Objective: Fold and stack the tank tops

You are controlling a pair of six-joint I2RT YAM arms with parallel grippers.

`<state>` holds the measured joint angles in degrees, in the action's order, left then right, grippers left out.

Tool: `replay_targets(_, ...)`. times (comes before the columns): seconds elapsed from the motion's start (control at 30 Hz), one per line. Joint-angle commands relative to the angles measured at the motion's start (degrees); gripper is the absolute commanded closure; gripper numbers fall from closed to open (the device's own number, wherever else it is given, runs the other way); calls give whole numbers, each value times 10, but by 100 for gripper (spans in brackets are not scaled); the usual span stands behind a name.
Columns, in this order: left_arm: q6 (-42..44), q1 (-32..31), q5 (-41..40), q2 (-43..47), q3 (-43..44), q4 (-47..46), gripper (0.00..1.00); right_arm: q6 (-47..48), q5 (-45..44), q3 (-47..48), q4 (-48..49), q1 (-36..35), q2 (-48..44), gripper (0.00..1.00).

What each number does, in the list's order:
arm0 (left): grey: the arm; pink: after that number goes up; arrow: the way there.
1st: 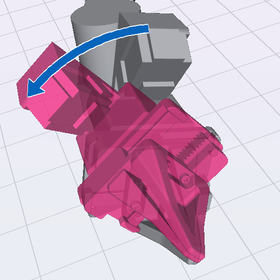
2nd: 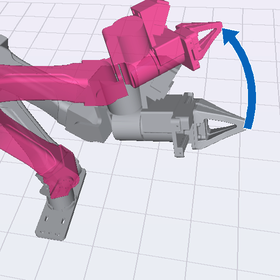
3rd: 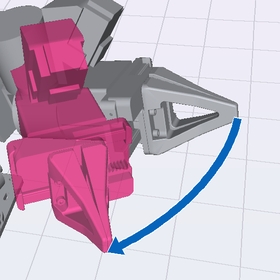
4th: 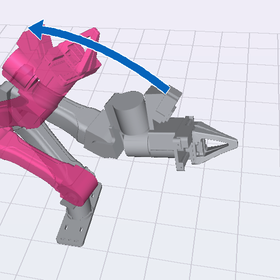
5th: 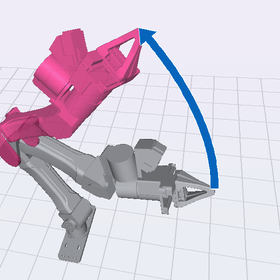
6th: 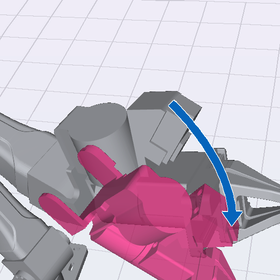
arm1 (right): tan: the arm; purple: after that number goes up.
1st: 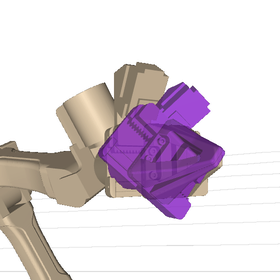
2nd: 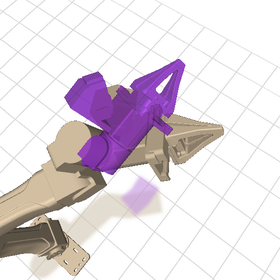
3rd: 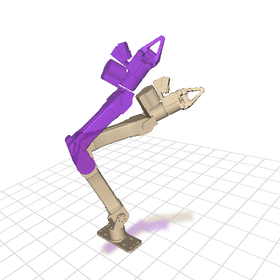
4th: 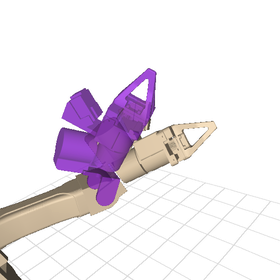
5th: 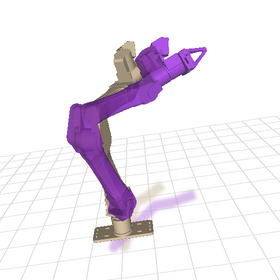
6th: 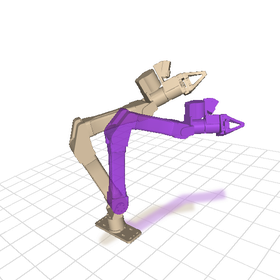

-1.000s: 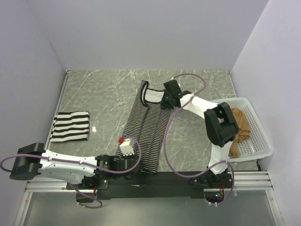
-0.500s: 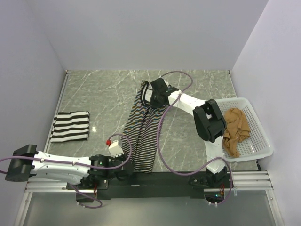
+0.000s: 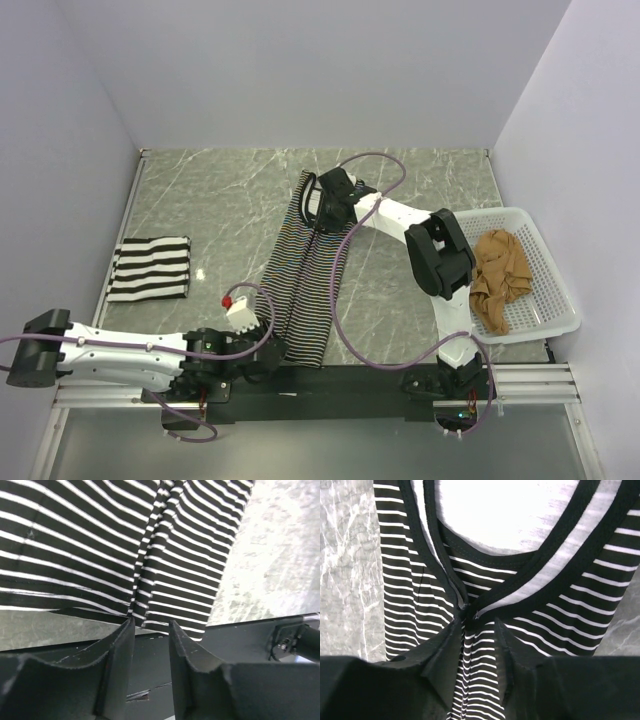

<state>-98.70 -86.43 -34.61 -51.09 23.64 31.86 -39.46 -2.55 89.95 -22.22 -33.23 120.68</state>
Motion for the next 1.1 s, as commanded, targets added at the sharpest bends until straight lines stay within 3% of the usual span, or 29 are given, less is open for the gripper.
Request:
replay_targets(0.0,24,0,-36,35,18,16,60,9,-1,13,18,0,-36,59)
replay_targets(0.33,102,21,-77,85,56,27,55,3,-26,-43,18,-3,-110,59)
replay_targets(0.43,197,86,-22,87,65,-22,54,1,-57,-79,14,-2,-142,59)
replay_targets(0.47,253,140,1,86,65,-58,55,1,-63,-100,15,-1,-155,59)
replay_targets(0.5,274,167,49,86,65,-71,56,1,-69,-109,15,-1,-161,59)
replay_targets(0.67,388,305,137,48,91,-131,55,1,-108,-184,21,11,-197,58)
replay_targets(0.83,450,412,262,-15,117,-193,56,2,-99,-250,44,39,-221,58)
replay_targets(0.97,480,510,334,-76,146,-223,58,10,-84,-271,59,55,-215,57)
replay_targets(1.07,493,549,358,-123,175,-239,58,13,-65,-268,64,65,-197,57)
